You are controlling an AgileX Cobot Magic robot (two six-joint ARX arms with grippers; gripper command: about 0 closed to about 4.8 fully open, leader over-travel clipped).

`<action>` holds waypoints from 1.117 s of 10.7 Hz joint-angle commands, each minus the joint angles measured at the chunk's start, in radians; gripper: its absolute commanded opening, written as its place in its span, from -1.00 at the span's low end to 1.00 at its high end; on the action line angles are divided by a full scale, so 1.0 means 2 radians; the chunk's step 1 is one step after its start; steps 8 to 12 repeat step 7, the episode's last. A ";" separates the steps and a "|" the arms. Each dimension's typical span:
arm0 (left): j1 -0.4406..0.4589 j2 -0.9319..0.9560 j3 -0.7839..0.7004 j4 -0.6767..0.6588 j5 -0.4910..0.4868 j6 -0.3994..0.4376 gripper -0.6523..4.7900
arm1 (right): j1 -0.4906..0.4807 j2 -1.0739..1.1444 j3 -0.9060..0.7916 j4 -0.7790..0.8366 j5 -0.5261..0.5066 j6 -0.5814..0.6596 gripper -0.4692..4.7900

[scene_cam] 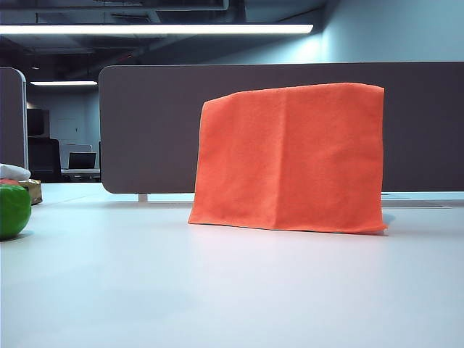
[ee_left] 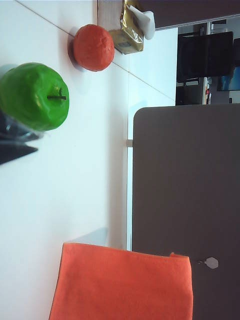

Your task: Pick up the cloth from the table and use it to cover the mirror.

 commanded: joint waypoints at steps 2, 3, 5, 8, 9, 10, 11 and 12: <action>-0.001 0.000 0.000 -0.012 -0.030 0.001 -0.78 | 0.000 0.000 -0.001 0.006 0.000 0.002 -0.84; -0.001 0.000 0.000 -0.012 -0.045 0.001 -0.78 | 0.000 0.000 -0.001 0.006 0.000 0.002 -0.84; -0.001 0.000 0.000 -0.013 -0.046 0.001 -0.78 | 0.000 0.000 -0.001 0.006 0.000 0.002 -0.84; -0.001 0.000 0.000 -0.013 -0.046 0.001 -0.78 | 0.000 0.000 -0.001 0.006 0.000 0.002 -0.84; -0.001 0.000 0.000 -0.013 -0.046 0.001 -0.78 | 0.000 0.000 -0.001 0.006 0.000 0.002 -0.84; -0.001 0.000 0.000 -0.013 -0.046 0.001 -0.78 | 0.000 0.000 -0.001 0.006 0.000 0.002 -0.84; -0.001 0.000 0.000 -0.013 -0.046 0.001 -0.78 | 0.000 0.000 -0.001 0.006 0.000 0.002 -0.84; -0.001 0.000 0.000 -0.013 -0.046 0.001 -0.78 | 0.000 0.000 -0.001 0.006 0.000 0.002 -0.84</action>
